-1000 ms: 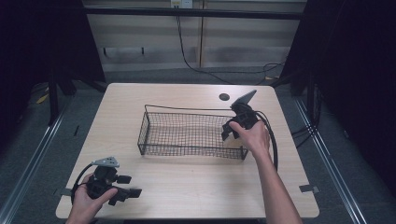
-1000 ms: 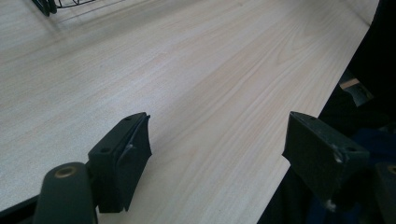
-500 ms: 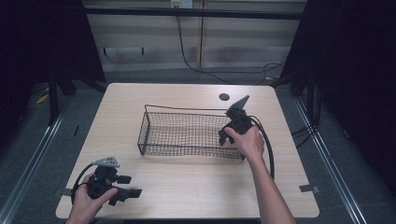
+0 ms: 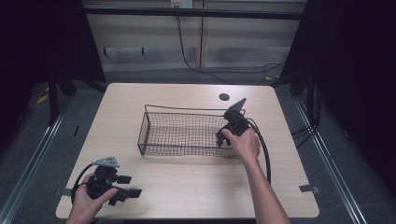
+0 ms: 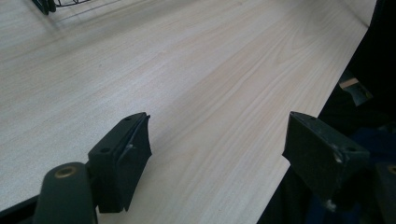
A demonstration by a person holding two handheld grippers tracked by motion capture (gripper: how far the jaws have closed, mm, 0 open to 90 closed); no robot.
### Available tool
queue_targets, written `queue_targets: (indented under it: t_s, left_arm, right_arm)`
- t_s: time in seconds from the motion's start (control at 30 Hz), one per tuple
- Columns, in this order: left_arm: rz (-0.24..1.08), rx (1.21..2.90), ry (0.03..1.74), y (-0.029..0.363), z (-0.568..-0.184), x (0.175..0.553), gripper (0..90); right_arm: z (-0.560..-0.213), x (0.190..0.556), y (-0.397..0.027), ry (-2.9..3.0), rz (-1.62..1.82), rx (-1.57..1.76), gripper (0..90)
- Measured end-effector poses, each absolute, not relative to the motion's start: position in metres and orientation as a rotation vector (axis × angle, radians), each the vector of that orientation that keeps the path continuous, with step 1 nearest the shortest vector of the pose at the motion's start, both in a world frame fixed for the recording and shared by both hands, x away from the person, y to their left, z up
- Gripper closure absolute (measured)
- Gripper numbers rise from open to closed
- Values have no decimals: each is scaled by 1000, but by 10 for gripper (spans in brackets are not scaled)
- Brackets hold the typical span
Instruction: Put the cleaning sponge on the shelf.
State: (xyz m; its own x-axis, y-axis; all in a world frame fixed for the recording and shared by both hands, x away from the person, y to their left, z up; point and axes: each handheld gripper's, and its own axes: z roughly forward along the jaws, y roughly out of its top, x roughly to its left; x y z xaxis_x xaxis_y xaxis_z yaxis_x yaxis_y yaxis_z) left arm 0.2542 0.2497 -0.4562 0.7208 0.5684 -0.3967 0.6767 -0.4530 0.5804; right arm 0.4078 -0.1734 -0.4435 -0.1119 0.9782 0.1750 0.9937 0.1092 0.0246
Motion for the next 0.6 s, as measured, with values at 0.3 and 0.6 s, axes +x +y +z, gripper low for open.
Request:
queue_targets:
  t_s: [0.3, 0.6]
  left_arm:
    - [-188, 2177, 938, 250, -456, 254, 224]
    - [-190, 2177, 938, 250, -456, 254, 224]
  right_arm:
    - [-442, 409, -173, -2232, -183, -2048, 213]
    - [-436, 407, -176, -2252, -174, -2051, 191]
